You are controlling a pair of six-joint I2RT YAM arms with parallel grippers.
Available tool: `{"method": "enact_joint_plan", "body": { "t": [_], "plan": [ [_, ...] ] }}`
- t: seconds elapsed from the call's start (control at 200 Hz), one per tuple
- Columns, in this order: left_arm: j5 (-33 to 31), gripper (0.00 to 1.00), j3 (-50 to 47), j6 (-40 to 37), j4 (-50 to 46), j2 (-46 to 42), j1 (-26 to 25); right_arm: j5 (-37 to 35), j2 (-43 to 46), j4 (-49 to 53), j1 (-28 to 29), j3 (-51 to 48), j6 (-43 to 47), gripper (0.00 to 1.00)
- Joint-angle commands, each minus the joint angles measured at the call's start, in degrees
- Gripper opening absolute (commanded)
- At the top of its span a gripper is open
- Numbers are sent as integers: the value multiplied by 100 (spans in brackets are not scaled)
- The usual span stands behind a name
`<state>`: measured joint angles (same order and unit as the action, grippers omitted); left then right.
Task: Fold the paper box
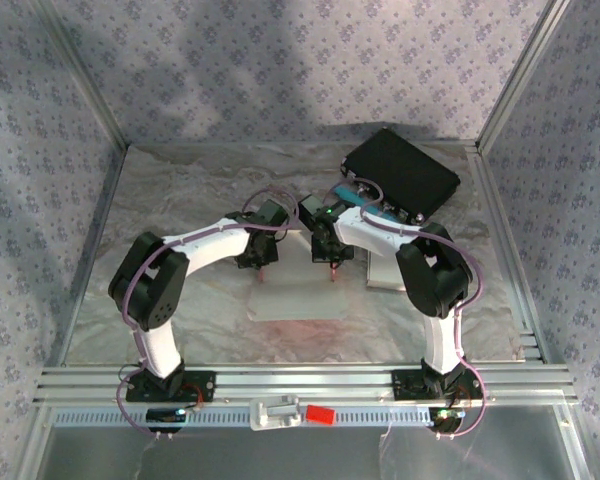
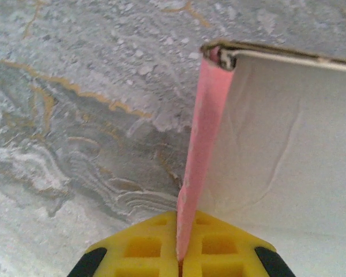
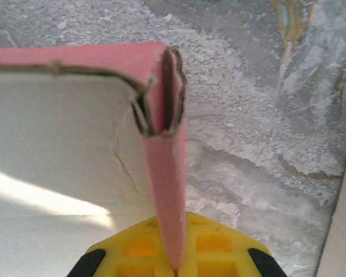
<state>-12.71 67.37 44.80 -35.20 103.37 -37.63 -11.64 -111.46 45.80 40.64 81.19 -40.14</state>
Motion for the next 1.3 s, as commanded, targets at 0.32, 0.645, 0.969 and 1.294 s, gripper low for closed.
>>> {"method": "enact_joint_plan", "body": {
  "t": [0.32,0.645,0.969,1.294],
  "plan": [
    [-843,0,280,555,-874,397,-111,208,-130,-16,30,-111,-152,0],
    [-178,27,-31,-17,45,-214,90,241,-89,-103,-13,-253,-74,0],
    [5,18,25,-449,126,-210,342,241,-121,-69,-16,-209,-76,0],
    [-820,0,202,75,-634,139,79,328,-261,-63,5,-115,-91,0]
  ]
}}
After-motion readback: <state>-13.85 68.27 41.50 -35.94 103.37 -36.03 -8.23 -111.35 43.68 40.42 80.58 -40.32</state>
